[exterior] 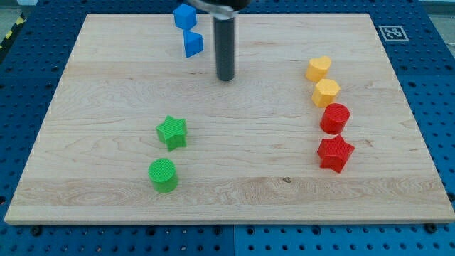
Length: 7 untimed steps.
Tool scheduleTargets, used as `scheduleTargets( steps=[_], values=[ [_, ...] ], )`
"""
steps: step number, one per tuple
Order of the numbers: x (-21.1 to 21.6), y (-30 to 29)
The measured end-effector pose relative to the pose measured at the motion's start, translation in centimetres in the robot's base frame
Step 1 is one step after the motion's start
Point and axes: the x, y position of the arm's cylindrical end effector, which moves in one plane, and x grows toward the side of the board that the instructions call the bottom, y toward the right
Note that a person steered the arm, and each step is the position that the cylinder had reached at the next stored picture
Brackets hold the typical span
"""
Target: Move the blue triangle towards the green star
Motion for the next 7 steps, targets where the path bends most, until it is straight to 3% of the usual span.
scheduleTargets(
  steps=[3,5,7],
  values=[
    [-9.9,1.3],
    [-10.1,-6.9],
    [-10.1,-7.4]
  ],
)
